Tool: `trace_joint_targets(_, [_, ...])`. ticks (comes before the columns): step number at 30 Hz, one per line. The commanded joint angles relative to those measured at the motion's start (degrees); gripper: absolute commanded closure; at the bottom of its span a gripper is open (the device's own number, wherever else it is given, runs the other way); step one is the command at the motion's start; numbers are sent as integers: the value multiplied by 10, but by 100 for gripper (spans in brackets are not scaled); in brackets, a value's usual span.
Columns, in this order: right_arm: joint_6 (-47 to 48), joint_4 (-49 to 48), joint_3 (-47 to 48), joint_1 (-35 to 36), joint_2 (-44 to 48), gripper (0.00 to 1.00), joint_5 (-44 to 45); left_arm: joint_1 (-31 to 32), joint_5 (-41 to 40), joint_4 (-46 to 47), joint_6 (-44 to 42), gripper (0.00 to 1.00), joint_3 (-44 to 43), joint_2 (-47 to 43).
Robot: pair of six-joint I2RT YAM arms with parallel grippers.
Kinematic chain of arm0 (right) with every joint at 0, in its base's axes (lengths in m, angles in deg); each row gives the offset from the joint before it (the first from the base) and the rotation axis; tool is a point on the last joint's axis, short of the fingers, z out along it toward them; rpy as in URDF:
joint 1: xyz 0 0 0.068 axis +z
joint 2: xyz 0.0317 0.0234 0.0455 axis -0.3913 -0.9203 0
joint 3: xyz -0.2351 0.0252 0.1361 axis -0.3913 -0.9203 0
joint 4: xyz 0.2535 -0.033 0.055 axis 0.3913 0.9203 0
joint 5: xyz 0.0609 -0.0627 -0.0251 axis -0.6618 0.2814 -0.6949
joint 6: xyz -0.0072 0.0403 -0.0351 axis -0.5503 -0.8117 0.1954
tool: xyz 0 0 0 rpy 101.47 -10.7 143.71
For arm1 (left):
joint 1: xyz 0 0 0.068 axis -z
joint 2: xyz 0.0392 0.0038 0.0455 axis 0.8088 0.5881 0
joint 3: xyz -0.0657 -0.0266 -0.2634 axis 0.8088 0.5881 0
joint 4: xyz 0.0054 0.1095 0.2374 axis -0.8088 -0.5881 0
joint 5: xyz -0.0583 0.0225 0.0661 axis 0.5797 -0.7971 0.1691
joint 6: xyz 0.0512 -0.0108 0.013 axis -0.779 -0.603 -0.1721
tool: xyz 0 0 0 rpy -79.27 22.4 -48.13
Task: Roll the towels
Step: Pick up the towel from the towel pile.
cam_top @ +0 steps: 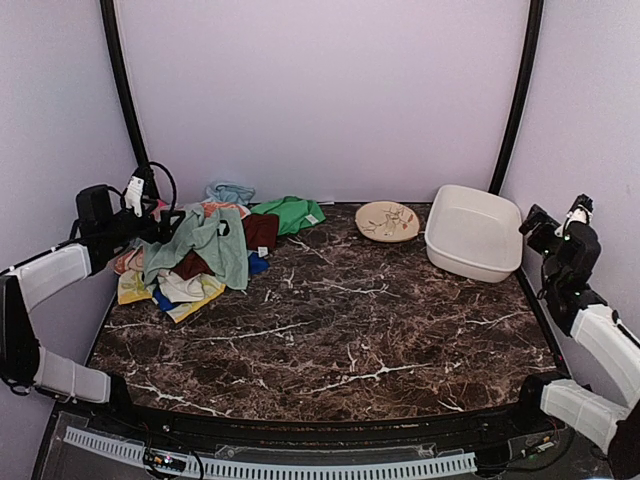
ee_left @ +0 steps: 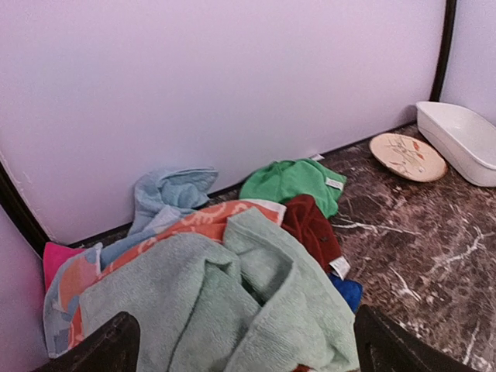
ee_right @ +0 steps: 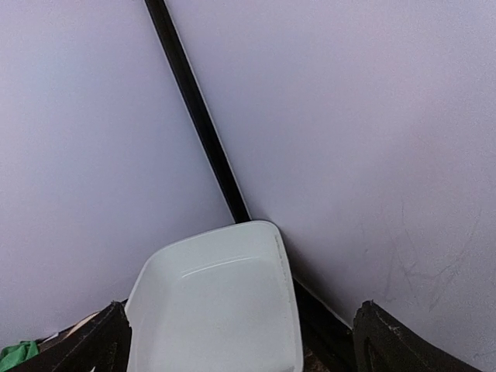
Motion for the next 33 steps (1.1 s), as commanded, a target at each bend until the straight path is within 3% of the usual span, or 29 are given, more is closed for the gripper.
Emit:
trace_joint_targets(1, [-39,85,20,4,36,0,-130,-3,103,-290,-51,1,-50,-34])
trace_joint_targets(4, [-28,121,56,57,16,0,-140,-3,96,-341,-52,2,-88,-43])
trace_joint_targets(9, [34,149,132,286,-66,0,-14,-4,31,-383,-64,17,-129,-5])
trace_joint_targets(14, [60,153,234,483,-224,6,52,-12,-40,-434,-95,40,-168,68])
trace_joint_targets(17, [55,157,314,549,-345,9,31,-46,-43,-458,-105,43,-178,98])
trace_joint_targets(20, [40,175,427,583,-492,12,-25,-97,3,-505,-134,40,-185,106])
trace_joint_targets(25, [19,221,597,603,-676,18,-120,-121,2,-566,-239,24,-151,94])
trace_joint_targets(29, [15,250,705,606,-780,20,-174,-124,-20,-547,-261,24,-118,93])
trace_joint_targets(33, [6,278,801,607,-865,23,-202,-132,-46,-514,-261,31,-111,114])
